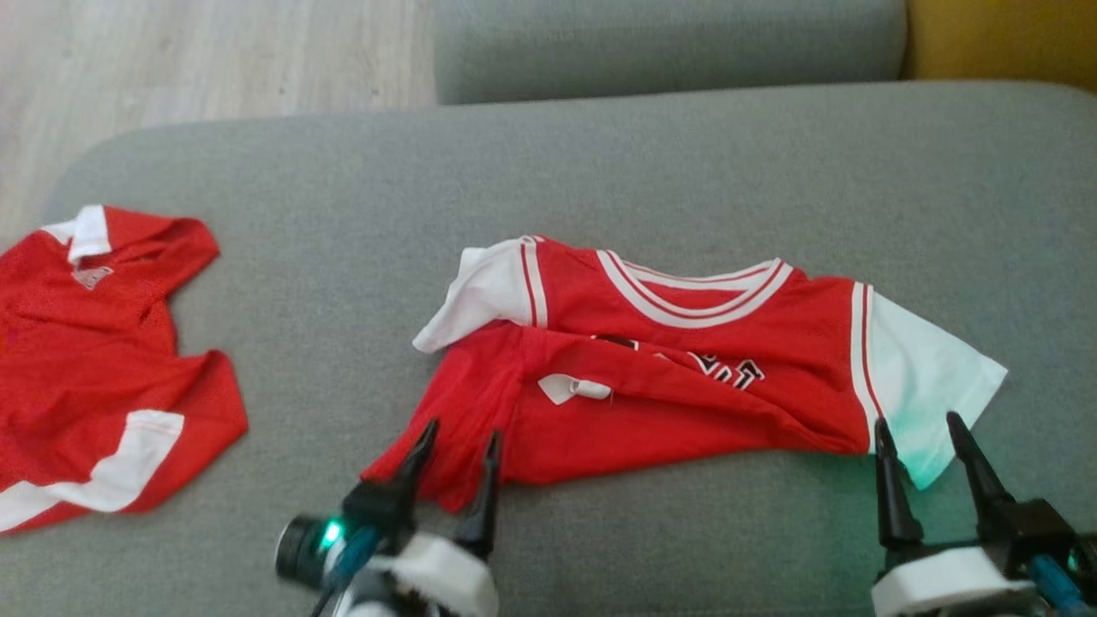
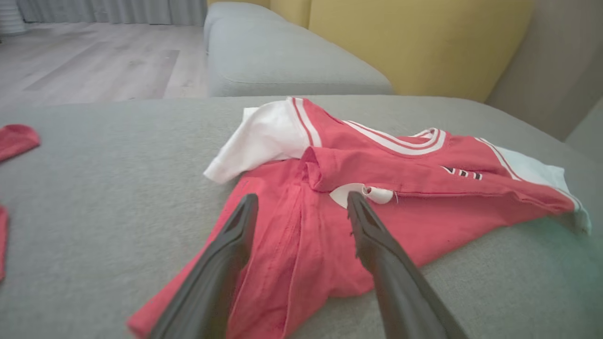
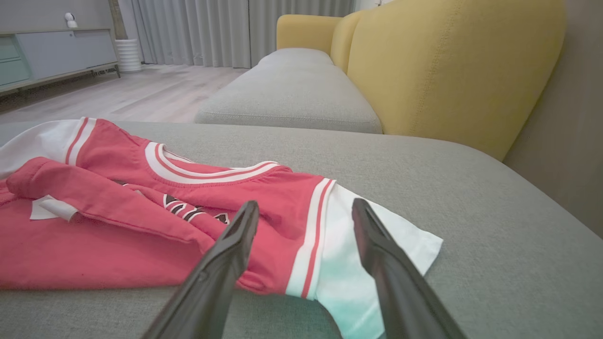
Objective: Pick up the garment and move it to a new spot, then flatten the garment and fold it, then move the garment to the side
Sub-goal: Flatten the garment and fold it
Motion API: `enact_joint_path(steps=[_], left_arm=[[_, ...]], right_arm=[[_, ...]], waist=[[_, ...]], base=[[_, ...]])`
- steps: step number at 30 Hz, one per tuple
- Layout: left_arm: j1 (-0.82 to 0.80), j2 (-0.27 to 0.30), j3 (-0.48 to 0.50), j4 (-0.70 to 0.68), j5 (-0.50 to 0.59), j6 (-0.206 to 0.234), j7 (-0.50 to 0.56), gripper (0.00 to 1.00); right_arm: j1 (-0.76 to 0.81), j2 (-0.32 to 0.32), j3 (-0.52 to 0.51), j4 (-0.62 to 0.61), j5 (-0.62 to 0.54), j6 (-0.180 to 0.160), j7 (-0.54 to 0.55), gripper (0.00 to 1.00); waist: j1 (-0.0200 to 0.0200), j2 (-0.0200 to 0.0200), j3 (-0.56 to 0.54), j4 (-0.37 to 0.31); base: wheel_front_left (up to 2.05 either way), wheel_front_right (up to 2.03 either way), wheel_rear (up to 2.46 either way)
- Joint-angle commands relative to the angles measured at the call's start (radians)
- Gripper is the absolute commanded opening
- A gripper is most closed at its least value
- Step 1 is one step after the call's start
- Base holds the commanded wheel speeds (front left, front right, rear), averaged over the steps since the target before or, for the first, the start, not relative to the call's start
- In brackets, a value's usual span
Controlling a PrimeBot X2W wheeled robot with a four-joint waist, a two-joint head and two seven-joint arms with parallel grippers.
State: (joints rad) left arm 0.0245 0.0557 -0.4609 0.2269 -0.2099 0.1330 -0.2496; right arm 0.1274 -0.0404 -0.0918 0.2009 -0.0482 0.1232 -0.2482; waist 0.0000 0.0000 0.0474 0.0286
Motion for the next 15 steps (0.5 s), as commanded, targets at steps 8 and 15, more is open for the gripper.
enact_joint_path(steps=[8, 15], left_arm=[[-0.304, -0.005, -0.091, 0.251, -0.039, -0.022, 0.008, 1.0], [-0.412, -0.005, -0.161, 0.374, -0.107, 0.002, 0.017, 0.98]], right_arm=[[-0.077, -0.01, 0.046, -0.043, 0.012, 0.008, -0.013, 1.0], [-0.089, -0.01, 0.052, -0.039, 0.028, 0.008, -0.013, 1.0]], waist=[[0.0, 0.0, 0.059, -0.07], [0.0, 0.0, 0.068, -0.111]], base=[[0.0, 0.0, 0.0], [0.0, 0.0, 0.0]])
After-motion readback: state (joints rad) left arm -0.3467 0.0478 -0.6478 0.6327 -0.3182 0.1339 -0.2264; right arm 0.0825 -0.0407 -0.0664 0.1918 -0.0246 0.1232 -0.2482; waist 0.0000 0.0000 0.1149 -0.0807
